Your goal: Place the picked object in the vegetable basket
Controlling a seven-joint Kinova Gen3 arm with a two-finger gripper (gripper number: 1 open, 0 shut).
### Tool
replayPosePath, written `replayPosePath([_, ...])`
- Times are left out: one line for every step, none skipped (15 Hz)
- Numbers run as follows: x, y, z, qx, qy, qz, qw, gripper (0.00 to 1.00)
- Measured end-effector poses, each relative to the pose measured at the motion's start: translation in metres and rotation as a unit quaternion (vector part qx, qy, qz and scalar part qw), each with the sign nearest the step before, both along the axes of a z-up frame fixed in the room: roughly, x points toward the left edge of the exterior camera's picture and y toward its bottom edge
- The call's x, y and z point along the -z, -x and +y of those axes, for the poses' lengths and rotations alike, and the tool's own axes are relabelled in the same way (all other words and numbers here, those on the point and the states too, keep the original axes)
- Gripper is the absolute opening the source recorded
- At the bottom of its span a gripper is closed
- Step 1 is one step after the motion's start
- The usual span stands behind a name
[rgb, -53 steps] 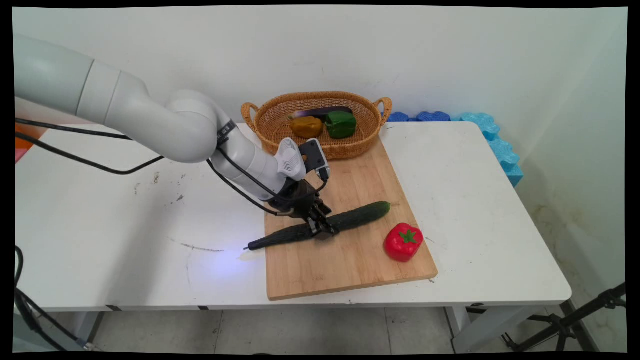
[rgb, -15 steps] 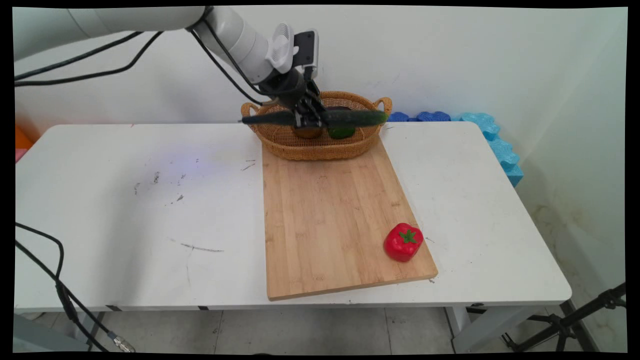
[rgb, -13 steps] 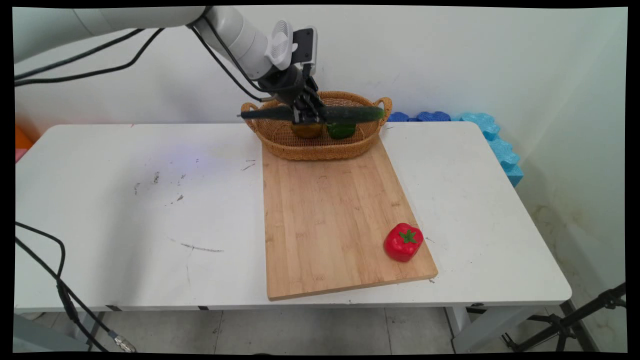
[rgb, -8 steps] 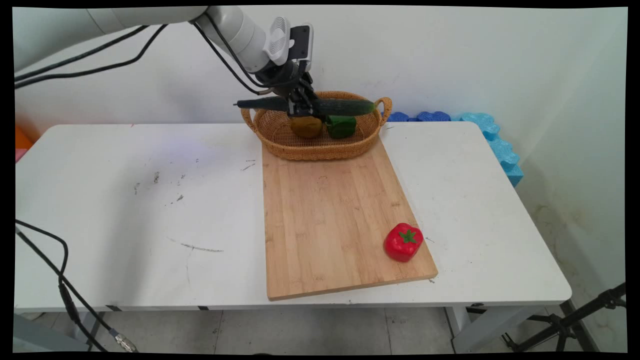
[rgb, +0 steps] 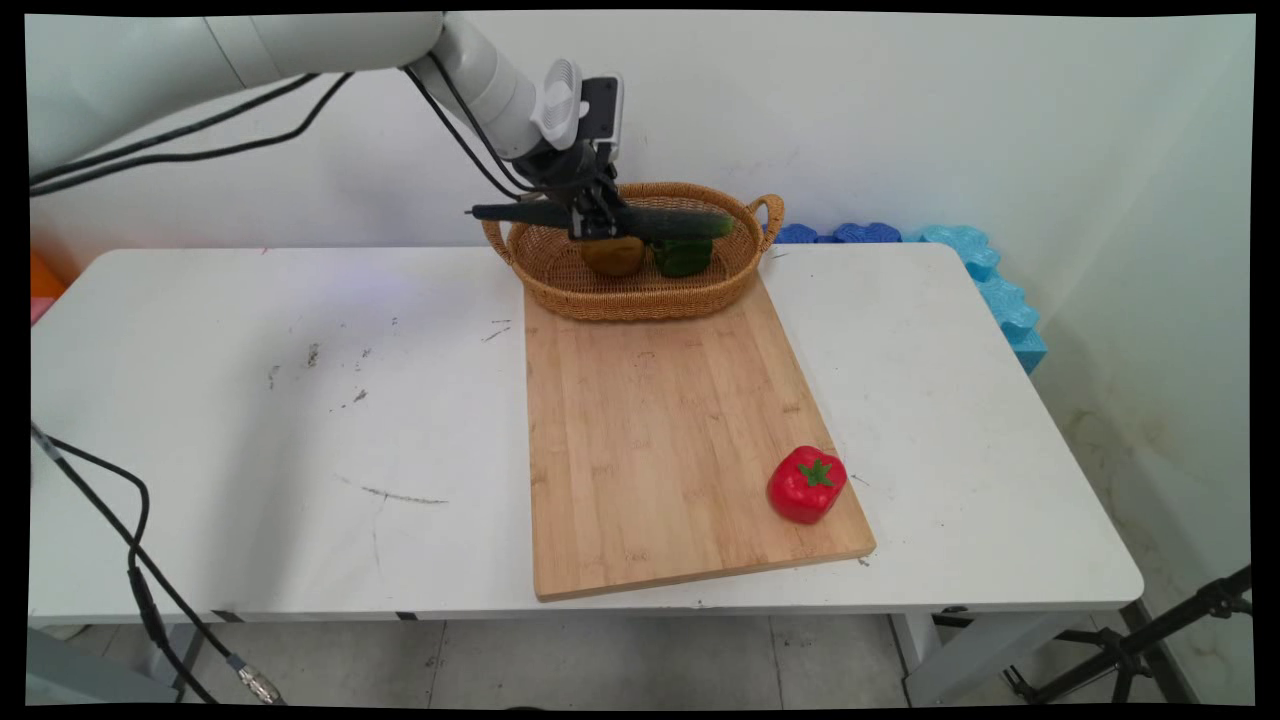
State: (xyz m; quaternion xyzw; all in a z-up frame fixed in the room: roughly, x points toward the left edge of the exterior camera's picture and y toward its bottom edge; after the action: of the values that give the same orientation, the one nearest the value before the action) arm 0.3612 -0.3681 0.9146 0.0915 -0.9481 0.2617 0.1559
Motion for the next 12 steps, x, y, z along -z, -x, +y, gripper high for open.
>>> replayPosePath([0.005, 0.000, -0.002, -0.001, -0.002, -0.001, 1.0000, 0.00])
replayPosePath([0.010, 0.001, -0.003, -0.001, -0.004, -0.001, 1.0000, 0.00])
replayPosePath([0.014, 0.003, -0.005, -0.001, -0.006, -0.001, 1.0000, 0.00])
replayPosePath([0.019, 0.004, -0.006, -0.001, -0.008, -0.001, 1.0000, 0.00])
replayPosePath([0.022, 0.005, -0.007, -0.001, -0.010, -0.001, 1.0000, 0.00])
replayPosePath([0.026, 0.007, -0.008, 0.000, -0.011, -0.001, 0.9999, 0.00])
replayPosePath([0.029, 0.008, -0.009, 0.000, -0.012, -0.001, 0.9999, 0.00])
replayPosePath([0.030, 0.008, -0.010, 0.001, -0.013, -0.001, 0.9999, 0.00])
replayPosePath([0.033, 0.009, -0.011, 0.002, -0.014, -0.001, 0.9999, 0.00])
replayPosePath([0.036, 0.010, -0.011, 0.003, -0.015, -0.001, 0.9999, 1.00])
replayPosePath([0.038, 0.011, -0.012, 0.004, -0.016, -0.001, 0.9999, 1.00])
replayPosePath([0.040, 0.012, -0.012, 0.005, -0.016, -0.001, 0.9999, 1.00])
